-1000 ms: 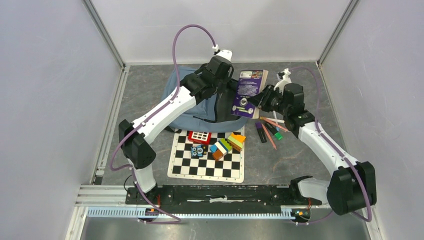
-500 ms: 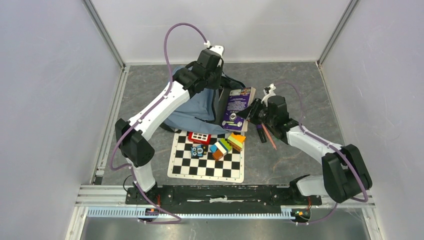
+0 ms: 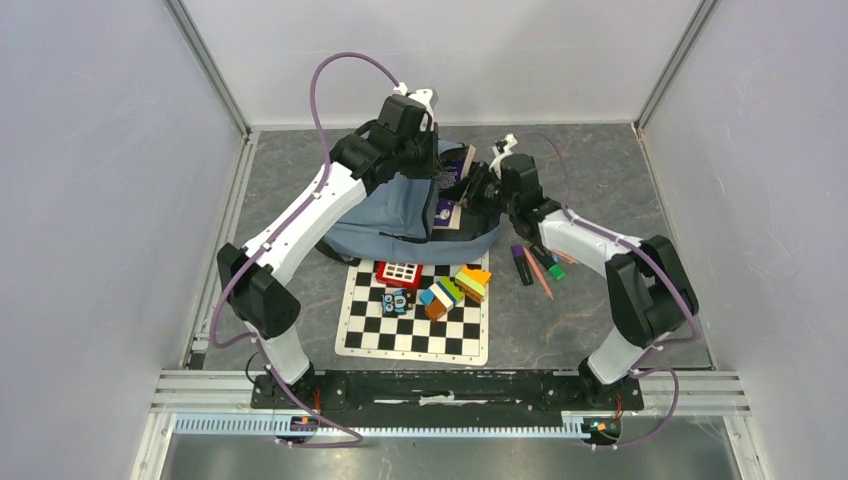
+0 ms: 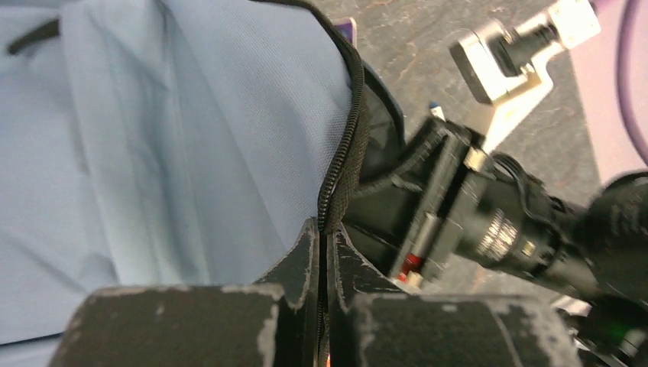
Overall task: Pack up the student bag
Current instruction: Place the book in the student bag.
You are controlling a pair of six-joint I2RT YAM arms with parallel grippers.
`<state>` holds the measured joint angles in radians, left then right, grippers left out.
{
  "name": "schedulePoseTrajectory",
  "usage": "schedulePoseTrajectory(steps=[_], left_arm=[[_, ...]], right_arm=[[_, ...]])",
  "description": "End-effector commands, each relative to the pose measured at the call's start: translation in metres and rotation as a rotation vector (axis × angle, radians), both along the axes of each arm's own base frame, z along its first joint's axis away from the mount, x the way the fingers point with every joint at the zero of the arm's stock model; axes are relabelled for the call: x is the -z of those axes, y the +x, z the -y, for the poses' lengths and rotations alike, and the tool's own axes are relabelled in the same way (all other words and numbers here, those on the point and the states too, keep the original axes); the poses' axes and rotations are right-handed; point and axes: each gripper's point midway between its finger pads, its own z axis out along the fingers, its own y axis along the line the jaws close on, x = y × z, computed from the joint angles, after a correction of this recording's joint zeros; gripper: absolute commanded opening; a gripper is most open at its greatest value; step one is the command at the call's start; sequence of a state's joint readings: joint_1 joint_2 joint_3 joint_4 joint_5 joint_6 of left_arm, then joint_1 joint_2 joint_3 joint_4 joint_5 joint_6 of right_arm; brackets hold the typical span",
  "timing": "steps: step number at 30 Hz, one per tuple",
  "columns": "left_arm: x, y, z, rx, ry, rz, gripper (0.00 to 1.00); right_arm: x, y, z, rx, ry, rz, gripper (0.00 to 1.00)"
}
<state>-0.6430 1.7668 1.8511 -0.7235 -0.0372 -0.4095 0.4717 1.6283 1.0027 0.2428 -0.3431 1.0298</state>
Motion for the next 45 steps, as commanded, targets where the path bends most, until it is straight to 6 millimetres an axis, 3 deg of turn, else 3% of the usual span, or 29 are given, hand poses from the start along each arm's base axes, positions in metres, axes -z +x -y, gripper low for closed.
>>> schedulePoseTrajectory(steps=[1,5,10,14,20,25,29,34,36,41,45], left_arm=[[-0.032,-0.035,0.018,0.057,-0.197,-0.083,0.02],[-0.036,-0.042,0.023,0.082,-0.239,-0.098,0.02],[-0.027,-0.053,0.023,0.099,-0.241,-0.147,0.02],[-0.019,-0.053,0.018,0.035,-0.261,-0.167,0.02],[-0.009,-0.057,0.022,0.009,-0.312,-0.209,0.02],[-0.005,-0.054,0.025,-0.014,-0.338,-0.205,0.02],[0.002,-0.054,0.027,-0.027,-0.345,-0.224,0.02],[-0.001,-0.051,0.025,-0.032,-0.329,-0.203,0.02],[-0.002,-0.049,0.022,-0.035,-0.311,-0.191,0.02],[0.004,-0.047,0.021,-0.034,-0.278,-0.198,0.03],[0.01,-0.045,0.013,-0.05,-0.234,-0.184,0.04]], right_arm=[[-0.056,0.029,-0.023,-0.017,0.106,0.114,0.0],[-0.03,0.038,-0.034,-0.03,0.051,0.101,0.0],[0.01,0.033,-0.04,-0.065,0.002,0.055,0.0],[0.031,0.03,-0.046,-0.061,0.02,0.089,0.0],[0.064,0.024,-0.077,-0.119,-0.002,0.038,0.01],[0.088,0.034,-0.103,-0.164,-0.048,0.028,0.01],[0.089,0.034,-0.114,-0.21,-0.01,0.033,0.18],[0.094,0.028,-0.087,-0.194,-0.136,0.065,0.6],[0.095,0.031,-0.069,-0.18,-0.225,0.087,0.71],[0.08,0.056,-0.013,-0.144,-0.452,0.198,0.83],[0.066,0.055,0.025,-0.138,-0.581,0.248,0.85]])
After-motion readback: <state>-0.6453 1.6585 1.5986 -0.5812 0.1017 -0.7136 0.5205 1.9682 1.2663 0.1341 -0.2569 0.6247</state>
